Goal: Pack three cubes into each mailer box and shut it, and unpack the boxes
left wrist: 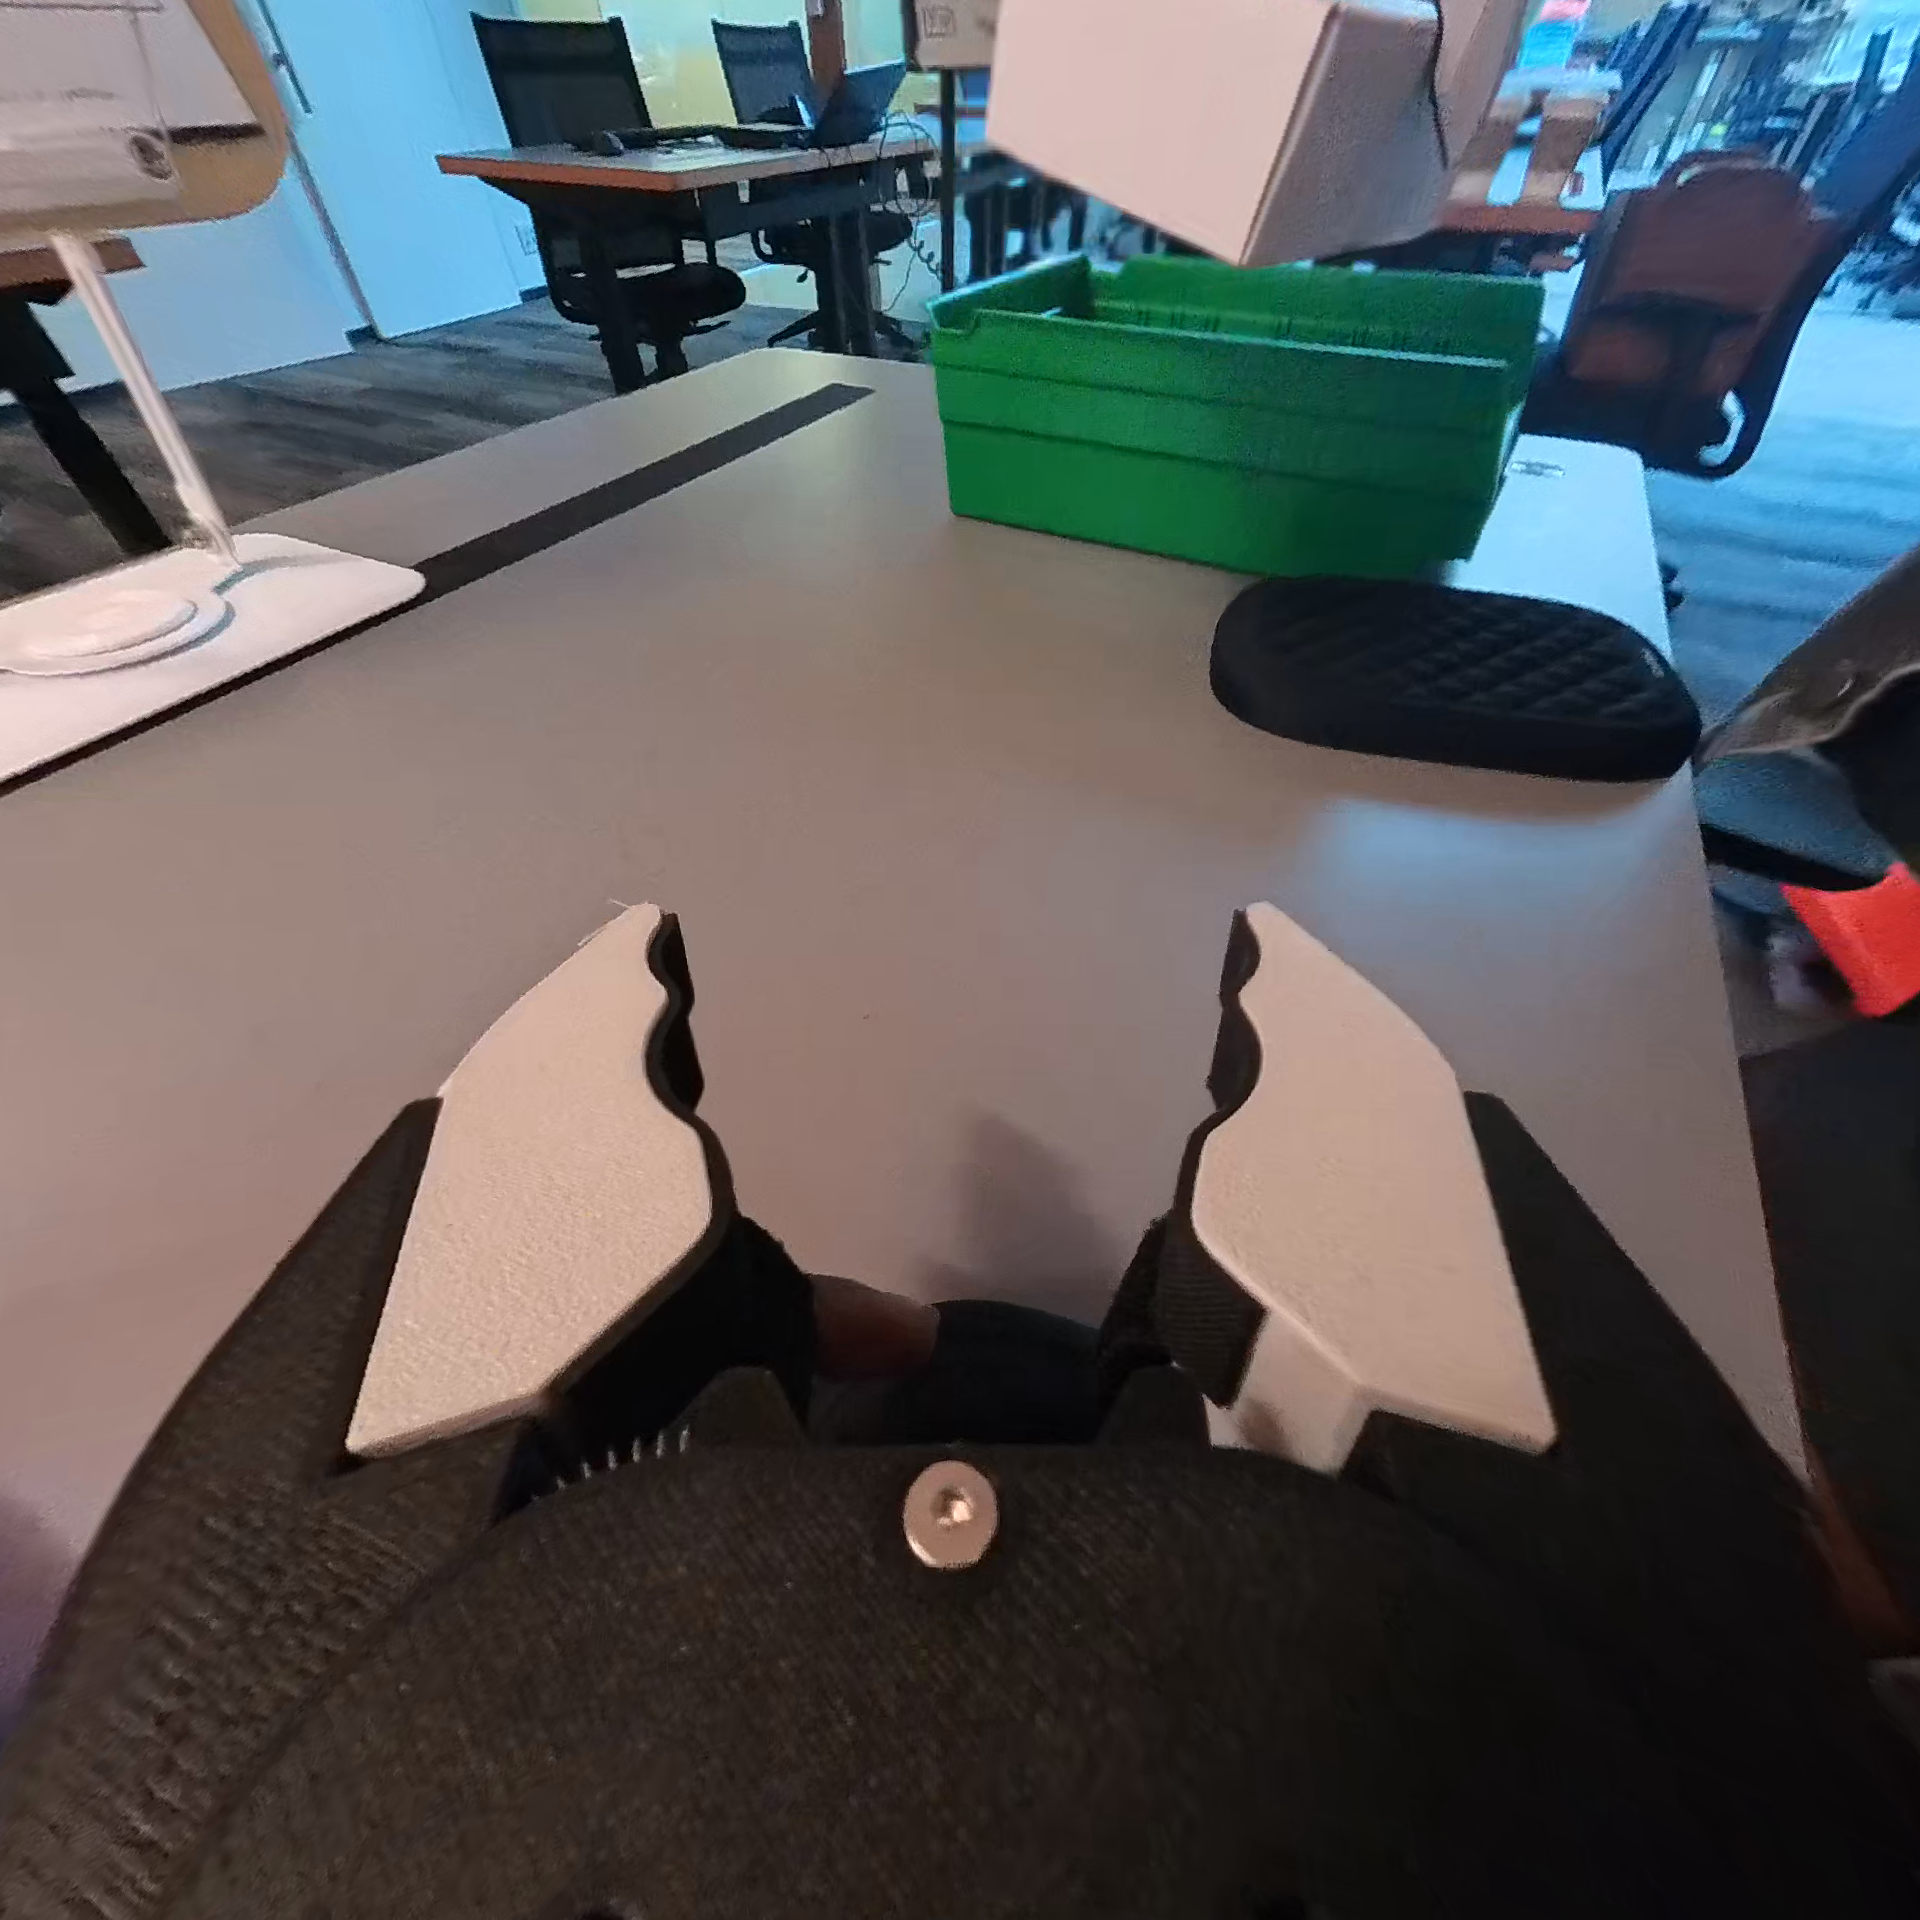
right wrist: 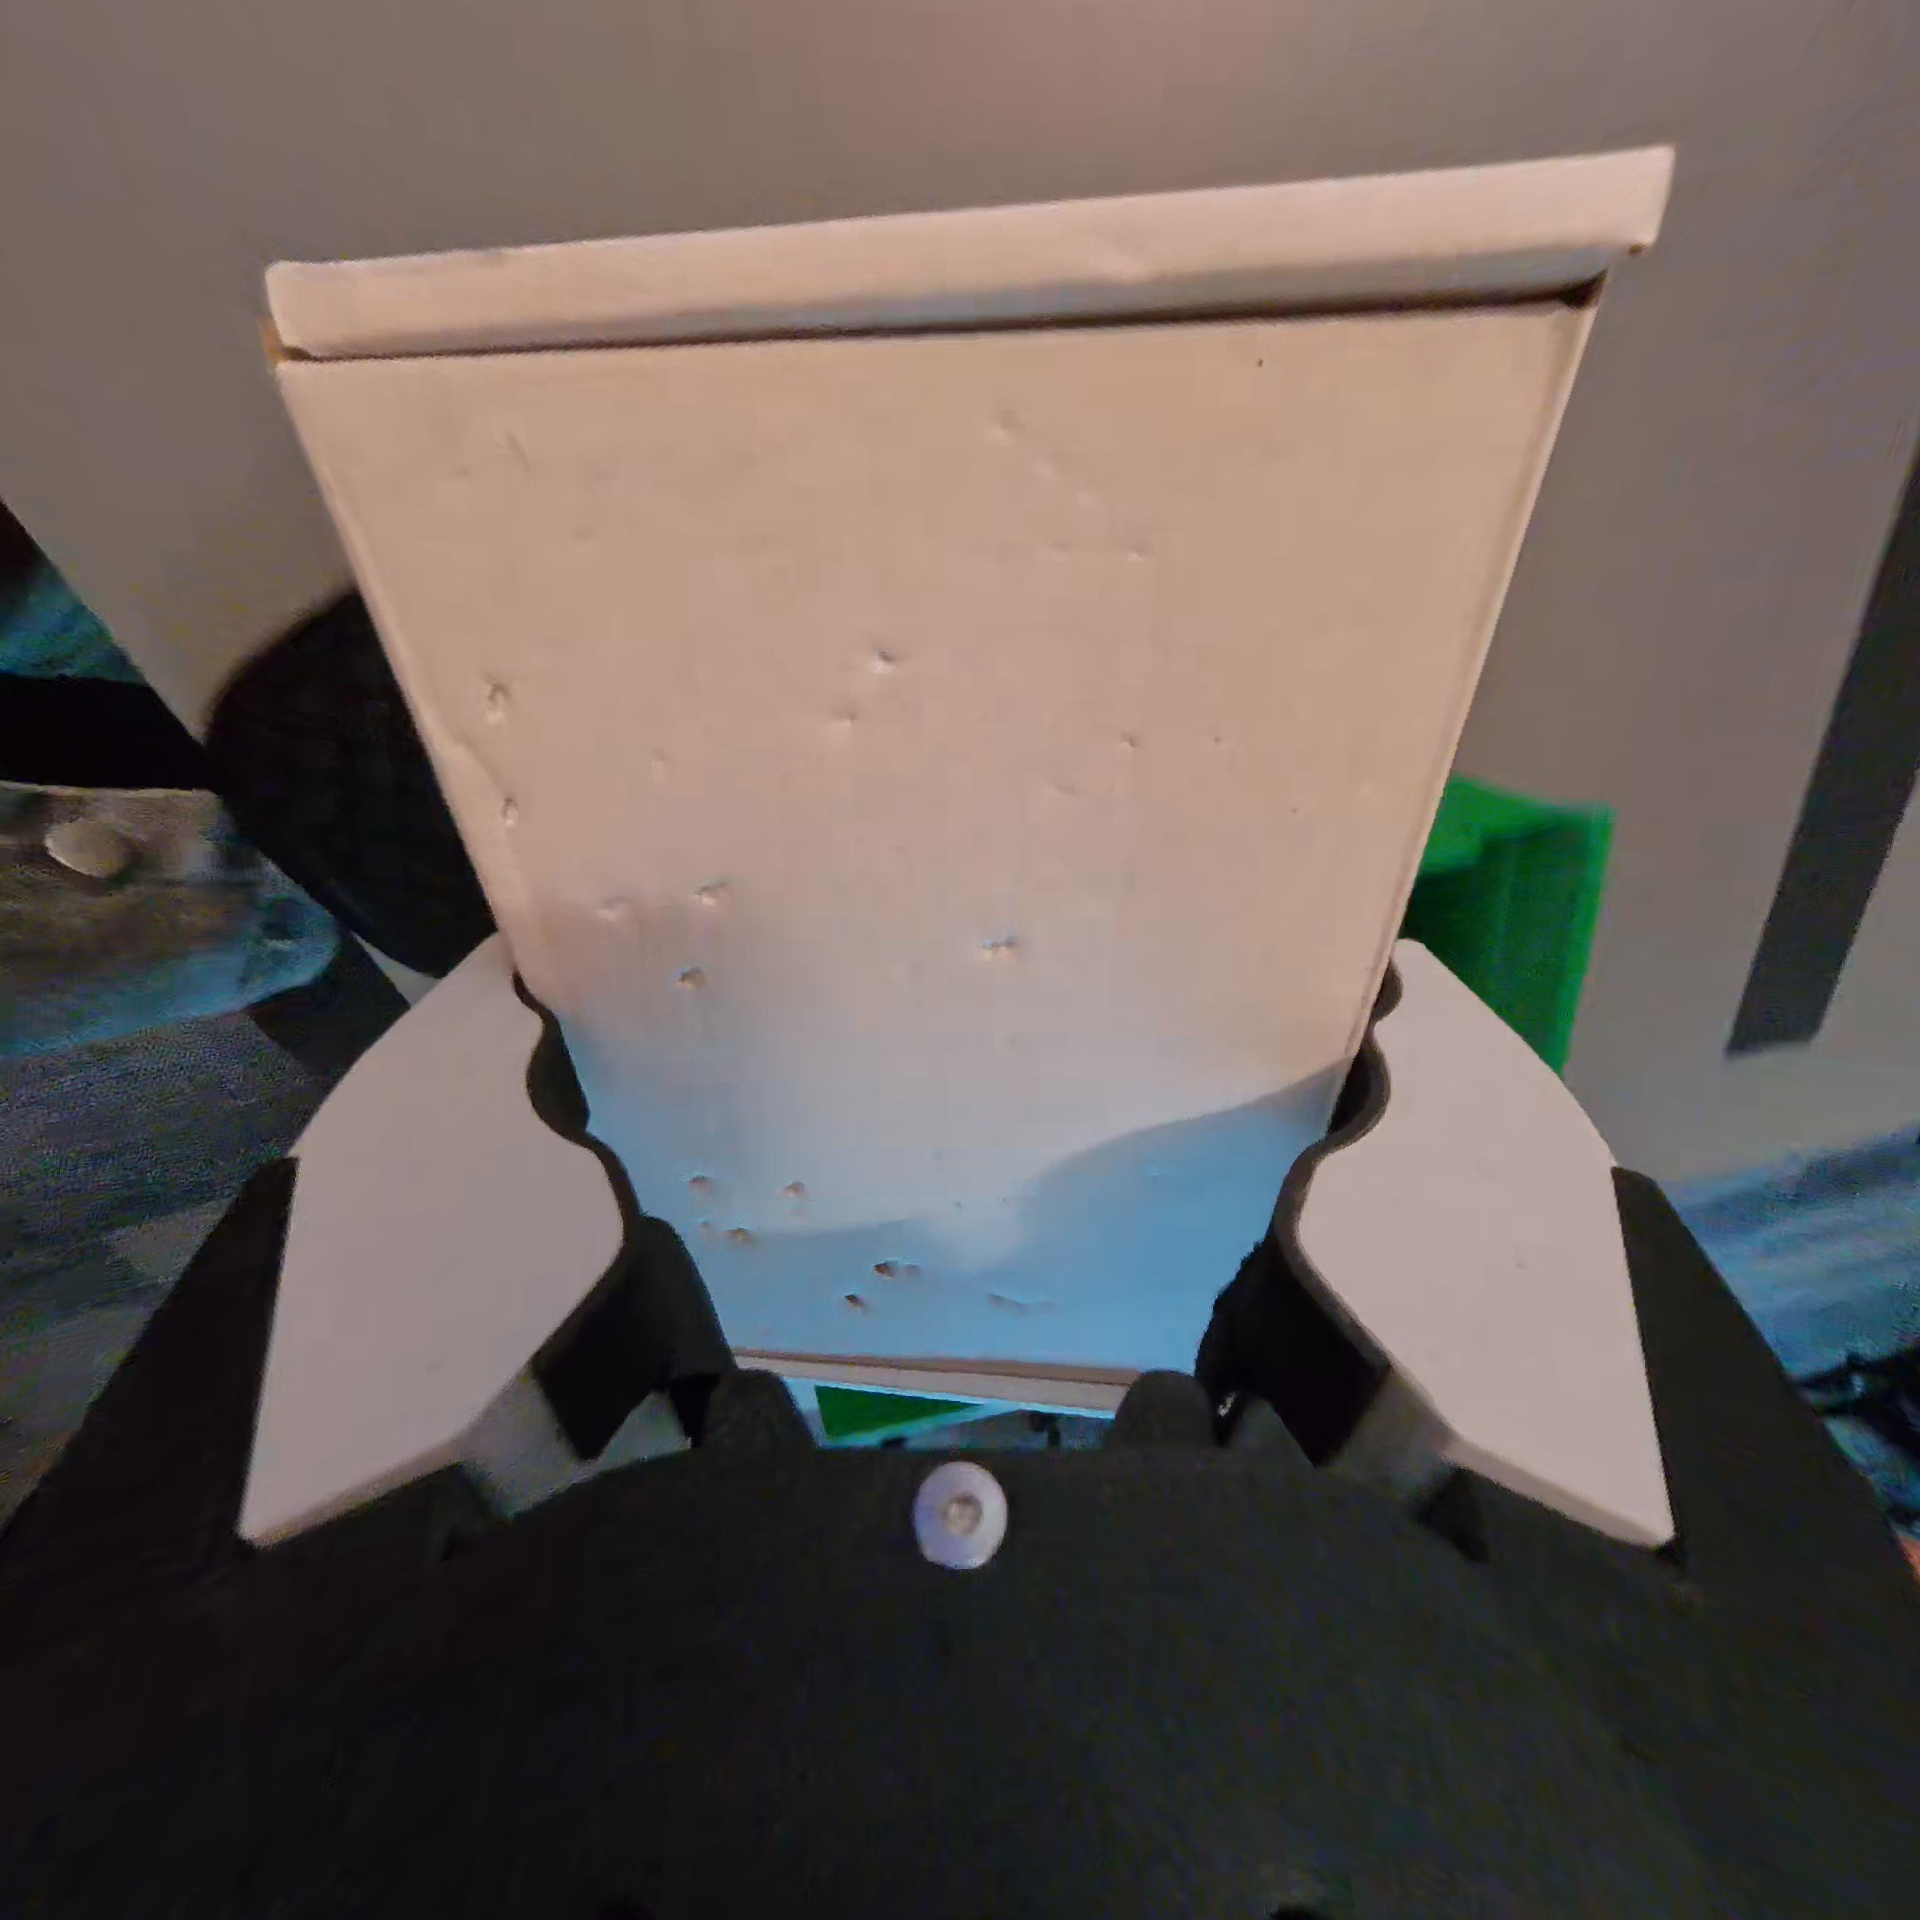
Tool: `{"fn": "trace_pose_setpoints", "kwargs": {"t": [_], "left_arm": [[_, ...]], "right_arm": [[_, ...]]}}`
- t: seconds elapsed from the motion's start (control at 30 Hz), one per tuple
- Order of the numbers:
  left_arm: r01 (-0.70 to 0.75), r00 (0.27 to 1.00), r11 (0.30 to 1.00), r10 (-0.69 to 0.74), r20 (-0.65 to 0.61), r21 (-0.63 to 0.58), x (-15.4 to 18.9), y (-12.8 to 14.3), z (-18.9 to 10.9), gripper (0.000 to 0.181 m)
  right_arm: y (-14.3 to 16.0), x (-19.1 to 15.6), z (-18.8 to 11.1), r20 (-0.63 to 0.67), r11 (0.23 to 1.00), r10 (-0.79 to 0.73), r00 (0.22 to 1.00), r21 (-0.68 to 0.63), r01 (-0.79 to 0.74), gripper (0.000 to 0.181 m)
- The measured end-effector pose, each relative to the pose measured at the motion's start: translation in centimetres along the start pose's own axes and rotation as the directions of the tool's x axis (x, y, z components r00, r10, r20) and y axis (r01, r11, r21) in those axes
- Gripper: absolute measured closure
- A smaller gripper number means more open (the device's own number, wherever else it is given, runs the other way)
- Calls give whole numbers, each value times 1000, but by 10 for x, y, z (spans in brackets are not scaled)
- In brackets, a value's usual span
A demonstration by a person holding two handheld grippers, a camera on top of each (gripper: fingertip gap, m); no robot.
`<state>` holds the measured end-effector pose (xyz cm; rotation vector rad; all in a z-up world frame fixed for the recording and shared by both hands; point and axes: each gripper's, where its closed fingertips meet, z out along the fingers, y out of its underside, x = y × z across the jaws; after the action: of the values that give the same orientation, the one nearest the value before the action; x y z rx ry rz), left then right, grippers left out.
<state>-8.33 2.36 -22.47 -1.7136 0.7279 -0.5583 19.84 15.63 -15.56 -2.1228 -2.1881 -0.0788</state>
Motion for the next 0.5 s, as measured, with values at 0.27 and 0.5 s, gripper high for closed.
{"fn": "trace_pose_setpoints", "kwargs": {"t": [0.27, 0.5], "left_arm": [[71, 997, 996, -71, -3, 48, -7, -6, -5, 87], [78, 997, 994, -79, 11, 79, -9, -8, -8, 88]], "right_arm": [[110, 55, 0, -29, 988, 133, 991, -79, -135, 41], [152, 47, 25, -14, 989, 81, 997, -126, -82, 41]]}}
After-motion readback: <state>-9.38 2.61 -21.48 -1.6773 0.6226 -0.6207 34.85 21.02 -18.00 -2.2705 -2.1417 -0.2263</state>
